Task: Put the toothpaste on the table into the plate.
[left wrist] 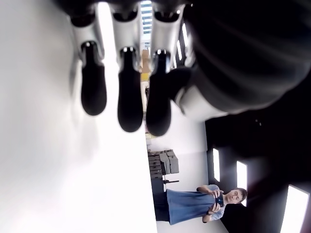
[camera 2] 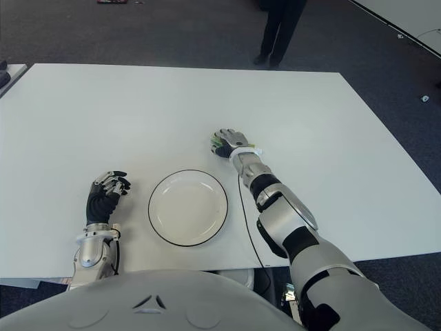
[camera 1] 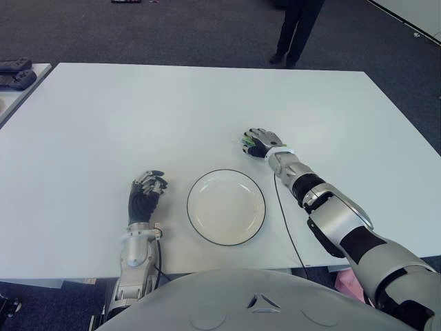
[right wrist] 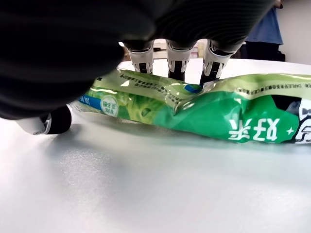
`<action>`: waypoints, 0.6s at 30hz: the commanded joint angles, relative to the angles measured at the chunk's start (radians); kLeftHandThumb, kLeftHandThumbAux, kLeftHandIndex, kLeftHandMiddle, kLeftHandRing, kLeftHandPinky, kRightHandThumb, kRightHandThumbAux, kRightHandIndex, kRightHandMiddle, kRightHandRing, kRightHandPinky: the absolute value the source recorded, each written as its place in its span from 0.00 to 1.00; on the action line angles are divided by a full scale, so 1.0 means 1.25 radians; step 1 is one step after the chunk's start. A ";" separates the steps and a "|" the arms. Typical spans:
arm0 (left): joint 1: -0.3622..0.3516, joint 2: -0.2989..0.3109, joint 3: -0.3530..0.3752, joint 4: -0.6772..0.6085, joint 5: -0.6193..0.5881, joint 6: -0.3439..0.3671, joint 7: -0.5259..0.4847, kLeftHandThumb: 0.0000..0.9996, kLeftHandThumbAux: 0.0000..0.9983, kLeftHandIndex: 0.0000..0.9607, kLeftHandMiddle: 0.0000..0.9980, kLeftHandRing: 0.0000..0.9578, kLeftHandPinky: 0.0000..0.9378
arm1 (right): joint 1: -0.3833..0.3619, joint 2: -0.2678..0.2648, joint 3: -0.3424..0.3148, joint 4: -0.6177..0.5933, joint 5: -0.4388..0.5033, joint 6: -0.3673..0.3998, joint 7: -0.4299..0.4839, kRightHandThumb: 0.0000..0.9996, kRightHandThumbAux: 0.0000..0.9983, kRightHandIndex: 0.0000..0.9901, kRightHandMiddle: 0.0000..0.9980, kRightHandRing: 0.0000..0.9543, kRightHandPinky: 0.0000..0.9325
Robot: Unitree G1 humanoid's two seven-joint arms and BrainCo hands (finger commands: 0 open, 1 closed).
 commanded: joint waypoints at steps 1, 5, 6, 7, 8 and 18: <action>0.007 0.002 0.006 -0.001 -0.003 0.024 -0.003 0.70 0.72 0.45 0.57 0.58 0.59 | 0.100 0.024 0.002 0.066 0.002 0.048 -0.047 0.62 0.34 0.00 0.00 0.00 0.00; 0.008 0.002 0.007 -0.005 -0.002 0.029 -0.003 0.70 0.72 0.45 0.57 0.58 0.59 | 0.111 0.031 -0.009 0.078 0.012 0.044 -0.101 0.62 0.41 0.00 0.00 0.00 0.05; 0.008 0.003 0.007 -0.005 -0.003 0.030 -0.003 0.70 0.72 0.45 0.57 0.58 0.59 | 0.113 0.032 -0.012 0.080 0.015 0.040 -0.114 0.63 0.43 0.00 0.00 0.00 0.07; 0.008 0.003 0.007 -0.005 -0.005 0.030 -0.005 0.70 0.72 0.45 0.57 0.58 0.59 | 0.117 0.031 -0.018 0.081 0.021 0.029 -0.135 0.63 0.43 0.00 0.00 0.01 0.08; 0.007 0.004 0.007 -0.004 -0.006 0.030 -0.006 0.70 0.72 0.45 0.56 0.58 0.59 | 0.120 0.031 -0.022 0.082 0.025 0.021 -0.150 0.65 0.45 0.02 0.04 0.04 0.12; 0.005 0.011 0.009 -0.001 -0.008 0.032 -0.009 0.70 0.72 0.45 0.57 0.58 0.58 | 0.114 0.019 -0.021 0.070 0.024 -0.026 -0.205 0.79 0.54 0.31 0.41 0.45 0.48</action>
